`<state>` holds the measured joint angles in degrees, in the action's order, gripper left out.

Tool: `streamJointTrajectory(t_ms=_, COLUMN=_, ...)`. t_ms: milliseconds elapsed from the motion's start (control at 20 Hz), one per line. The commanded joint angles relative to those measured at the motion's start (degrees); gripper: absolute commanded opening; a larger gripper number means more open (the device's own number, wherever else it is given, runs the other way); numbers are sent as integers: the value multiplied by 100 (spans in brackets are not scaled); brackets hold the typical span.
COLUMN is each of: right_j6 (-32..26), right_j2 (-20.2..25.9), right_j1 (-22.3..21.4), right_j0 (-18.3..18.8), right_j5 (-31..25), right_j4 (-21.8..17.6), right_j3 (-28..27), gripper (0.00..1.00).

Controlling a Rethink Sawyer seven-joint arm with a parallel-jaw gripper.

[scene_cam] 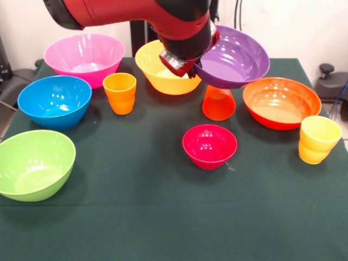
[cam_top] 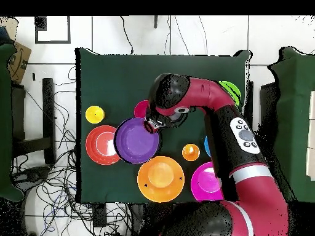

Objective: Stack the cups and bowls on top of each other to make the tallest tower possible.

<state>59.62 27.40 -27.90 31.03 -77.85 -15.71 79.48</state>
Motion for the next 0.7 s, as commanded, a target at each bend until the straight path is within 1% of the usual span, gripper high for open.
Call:
streamJointTrajectory(t_ms=50, right_j6=-407, right_j2=463, right_j1=469, right_j0=234, right_j5=-16, right_j4=300, right_j3=-27, gripper=0)
streamJointTrajectory(t_ms=400, right_j6=-584, right_j2=883, right_j1=548, right_j0=689, right_j5=325, right_j4=606, right_j3=78, gripper=0)
streamJointTrajectory(t_ms=550, right_j6=-520, right_j2=1028, right_j1=637, right_j0=766, right_j5=452, right_j4=698, right_j3=6, gripper=0)
streamJointTrajectory(t_ms=700, right_j6=-517, right_j2=1107, right_j1=657, right_j0=817, right_j5=455, right_j4=667, right_j3=-16, gripper=0)
